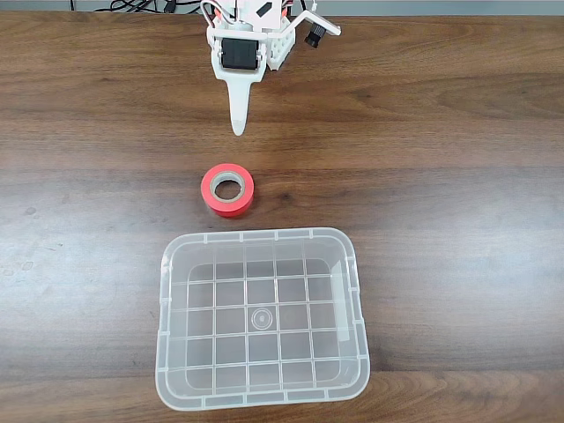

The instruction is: Grab the tape and place it in the box.

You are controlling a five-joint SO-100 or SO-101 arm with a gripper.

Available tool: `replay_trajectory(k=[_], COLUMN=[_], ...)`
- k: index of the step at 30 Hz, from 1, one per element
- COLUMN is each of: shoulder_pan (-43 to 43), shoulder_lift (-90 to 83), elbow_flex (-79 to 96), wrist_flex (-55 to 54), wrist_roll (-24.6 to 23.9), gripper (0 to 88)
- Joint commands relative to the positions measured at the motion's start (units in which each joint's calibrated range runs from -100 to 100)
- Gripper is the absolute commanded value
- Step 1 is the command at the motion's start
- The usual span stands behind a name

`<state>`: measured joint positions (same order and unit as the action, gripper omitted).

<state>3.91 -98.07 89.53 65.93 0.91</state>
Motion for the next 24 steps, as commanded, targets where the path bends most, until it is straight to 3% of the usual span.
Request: replay_trajectory(k=[1, 7, 17, 24], shoulder_pan=[0.56, 2.53, 8.02, 6.12], shoulder_lift=[1.05, 12.72, 47.95, 64.45], elbow_flex=[-10.73, -21.16, -42.09, -44.81], wrist_flex=[0.33, 0.42, 0.51, -0.44], wrist_roll=[0.19, -0.18, -0.02, -0.81], gripper=[1.2, 1.2, 1.2, 1.3])
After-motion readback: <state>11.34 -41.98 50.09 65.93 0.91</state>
